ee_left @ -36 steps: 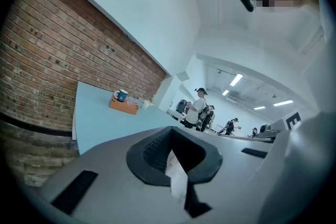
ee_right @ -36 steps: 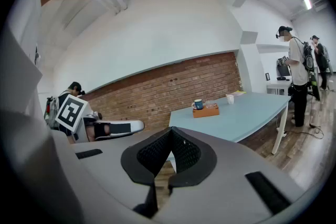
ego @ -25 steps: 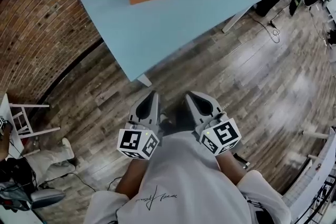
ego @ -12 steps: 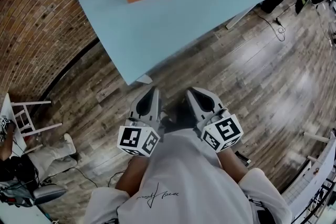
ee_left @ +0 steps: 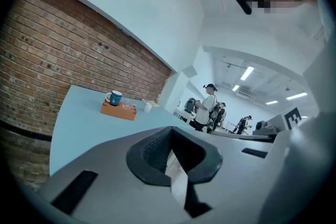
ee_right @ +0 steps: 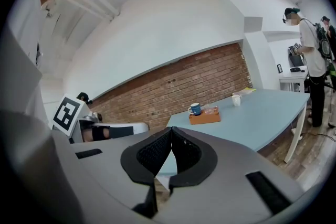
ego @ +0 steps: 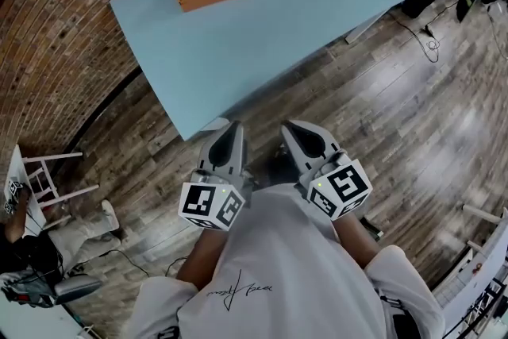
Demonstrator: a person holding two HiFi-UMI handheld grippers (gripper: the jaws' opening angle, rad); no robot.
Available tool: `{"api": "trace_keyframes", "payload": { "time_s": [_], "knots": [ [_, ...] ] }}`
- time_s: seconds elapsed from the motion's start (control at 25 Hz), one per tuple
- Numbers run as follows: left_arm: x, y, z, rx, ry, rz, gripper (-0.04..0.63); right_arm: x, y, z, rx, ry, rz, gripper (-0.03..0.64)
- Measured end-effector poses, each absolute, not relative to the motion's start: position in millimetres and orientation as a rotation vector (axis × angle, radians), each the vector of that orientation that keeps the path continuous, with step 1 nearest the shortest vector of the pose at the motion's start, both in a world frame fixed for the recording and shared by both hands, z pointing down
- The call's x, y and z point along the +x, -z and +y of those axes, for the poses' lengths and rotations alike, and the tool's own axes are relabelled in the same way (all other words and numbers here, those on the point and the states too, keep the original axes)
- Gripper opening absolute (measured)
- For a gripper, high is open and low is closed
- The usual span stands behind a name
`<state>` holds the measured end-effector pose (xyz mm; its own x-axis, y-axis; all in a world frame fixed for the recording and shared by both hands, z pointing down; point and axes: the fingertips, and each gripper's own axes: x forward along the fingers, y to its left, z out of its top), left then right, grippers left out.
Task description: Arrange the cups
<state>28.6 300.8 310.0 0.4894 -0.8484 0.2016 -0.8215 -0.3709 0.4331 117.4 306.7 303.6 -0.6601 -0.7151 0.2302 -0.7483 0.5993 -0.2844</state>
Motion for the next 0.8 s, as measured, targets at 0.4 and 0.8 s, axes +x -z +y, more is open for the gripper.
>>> {"api": "trace_keyframes", "payload": {
  "time_s": [0.4,0.8],
  "knots": [
    [69,-294,260,2.312,0.065,-1.480,0.009,156,-295,273,1.169,-0.501,-2.817,0.020],
    [79,-287,243,2.298,0.048,-1.535,0.009,150,-278,246,1.116,-0.432,-2.852,0.021]
  ]
}}
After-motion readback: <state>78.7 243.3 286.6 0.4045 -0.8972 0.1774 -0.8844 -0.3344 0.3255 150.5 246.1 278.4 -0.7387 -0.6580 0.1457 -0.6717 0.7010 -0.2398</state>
